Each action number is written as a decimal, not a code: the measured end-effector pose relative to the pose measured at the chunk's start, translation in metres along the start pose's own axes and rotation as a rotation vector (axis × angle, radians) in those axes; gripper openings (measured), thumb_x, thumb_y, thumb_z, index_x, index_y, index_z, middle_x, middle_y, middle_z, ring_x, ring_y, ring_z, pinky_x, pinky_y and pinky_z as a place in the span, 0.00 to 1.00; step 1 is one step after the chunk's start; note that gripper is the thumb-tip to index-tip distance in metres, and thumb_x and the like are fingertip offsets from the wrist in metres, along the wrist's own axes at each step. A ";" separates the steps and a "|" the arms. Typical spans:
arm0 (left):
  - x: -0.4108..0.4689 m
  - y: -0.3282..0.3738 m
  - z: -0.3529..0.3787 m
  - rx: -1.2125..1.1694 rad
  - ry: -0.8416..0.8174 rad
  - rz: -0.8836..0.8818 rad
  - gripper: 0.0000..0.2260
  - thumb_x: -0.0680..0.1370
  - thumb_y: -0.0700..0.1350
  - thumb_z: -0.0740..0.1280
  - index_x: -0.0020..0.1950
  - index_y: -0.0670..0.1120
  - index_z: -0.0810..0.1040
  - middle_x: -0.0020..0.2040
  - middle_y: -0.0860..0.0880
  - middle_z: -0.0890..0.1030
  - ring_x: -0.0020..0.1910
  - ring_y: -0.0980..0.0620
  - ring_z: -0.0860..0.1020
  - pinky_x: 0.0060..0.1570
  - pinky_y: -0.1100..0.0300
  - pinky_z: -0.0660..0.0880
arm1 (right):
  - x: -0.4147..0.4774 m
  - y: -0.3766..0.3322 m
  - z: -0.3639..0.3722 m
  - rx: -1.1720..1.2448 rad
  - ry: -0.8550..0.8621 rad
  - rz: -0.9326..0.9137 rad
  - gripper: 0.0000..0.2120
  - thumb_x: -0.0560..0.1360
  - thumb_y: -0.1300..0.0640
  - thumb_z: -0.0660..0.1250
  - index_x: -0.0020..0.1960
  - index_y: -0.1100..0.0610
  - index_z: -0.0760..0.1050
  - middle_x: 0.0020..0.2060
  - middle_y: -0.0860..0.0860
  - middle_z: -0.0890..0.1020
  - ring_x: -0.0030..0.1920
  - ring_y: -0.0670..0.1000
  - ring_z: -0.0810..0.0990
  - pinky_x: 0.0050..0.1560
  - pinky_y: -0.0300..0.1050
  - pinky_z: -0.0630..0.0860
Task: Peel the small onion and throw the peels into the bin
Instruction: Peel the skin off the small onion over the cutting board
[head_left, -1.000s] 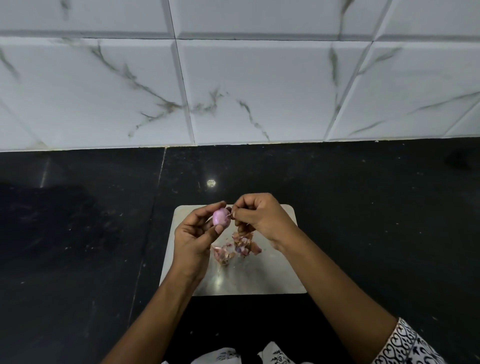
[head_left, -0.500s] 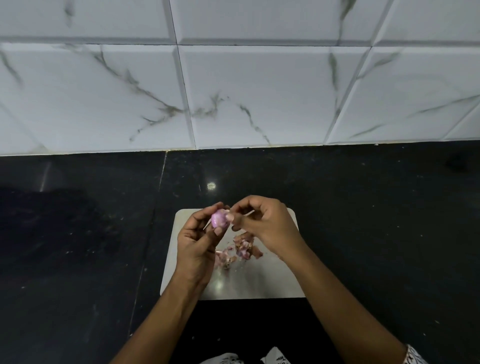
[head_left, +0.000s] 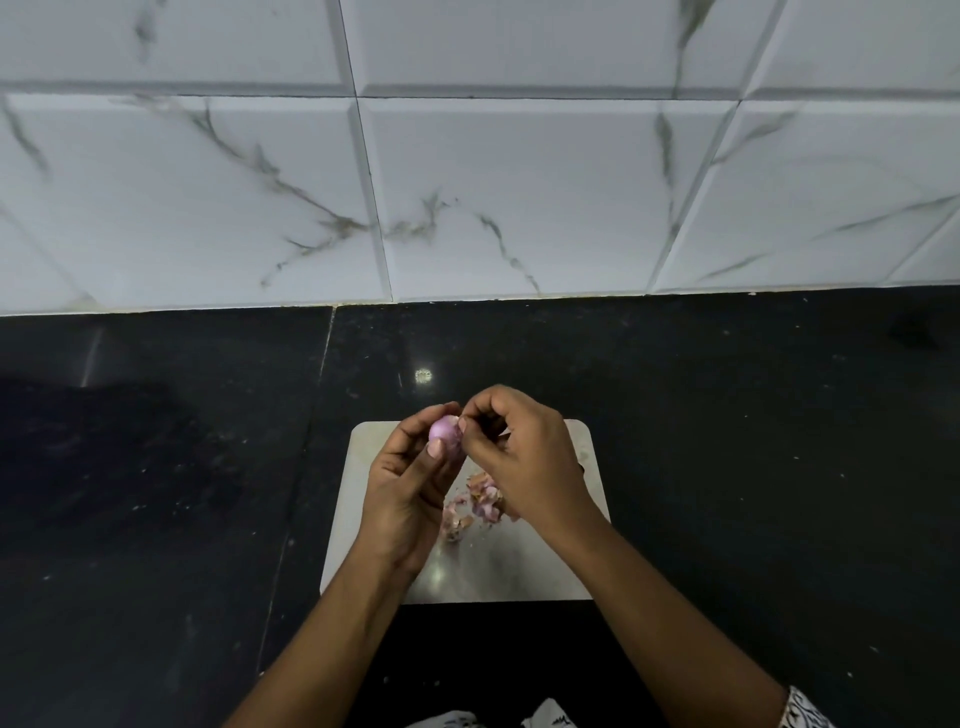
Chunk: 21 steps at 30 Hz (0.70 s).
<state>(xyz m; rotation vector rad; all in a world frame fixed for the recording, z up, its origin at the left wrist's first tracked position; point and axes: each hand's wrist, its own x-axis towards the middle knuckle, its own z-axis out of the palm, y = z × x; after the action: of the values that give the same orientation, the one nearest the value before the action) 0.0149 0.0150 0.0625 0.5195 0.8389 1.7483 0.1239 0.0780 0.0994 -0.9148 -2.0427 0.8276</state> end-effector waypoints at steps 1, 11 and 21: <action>0.001 0.000 0.000 0.001 0.011 -0.031 0.24 0.55 0.53 0.82 0.49 0.49 0.84 0.50 0.46 0.84 0.51 0.51 0.83 0.46 0.64 0.79 | 0.000 0.000 0.000 0.000 0.002 -0.008 0.04 0.74 0.57 0.67 0.44 0.58 0.76 0.38 0.49 0.79 0.38 0.45 0.77 0.37 0.36 0.77; 0.003 -0.005 -0.008 0.044 0.081 -0.053 0.27 0.54 0.54 0.82 0.51 0.49 0.85 0.52 0.46 0.85 0.50 0.52 0.83 0.45 0.64 0.79 | 0.002 0.001 -0.001 0.617 0.050 0.480 0.03 0.76 0.62 0.64 0.44 0.58 0.76 0.35 0.50 0.79 0.33 0.45 0.79 0.39 0.42 0.81; 0.004 -0.007 -0.018 -0.028 0.153 -0.074 0.36 0.51 0.54 0.83 0.56 0.47 0.79 0.53 0.48 0.84 0.50 0.53 0.83 0.45 0.63 0.79 | -0.017 0.029 0.003 -0.087 -0.169 0.347 0.06 0.73 0.62 0.69 0.46 0.52 0.77 0.43 0.45 0.82 0.42 0.40 0.79 0.40 0.28 0.73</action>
<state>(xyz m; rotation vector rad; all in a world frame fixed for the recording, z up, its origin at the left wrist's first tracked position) 0.0059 0.0145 0.0452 0.3354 0.9282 1.7453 0.1386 0.0787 0.0693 -1.3115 -2.1079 1.0357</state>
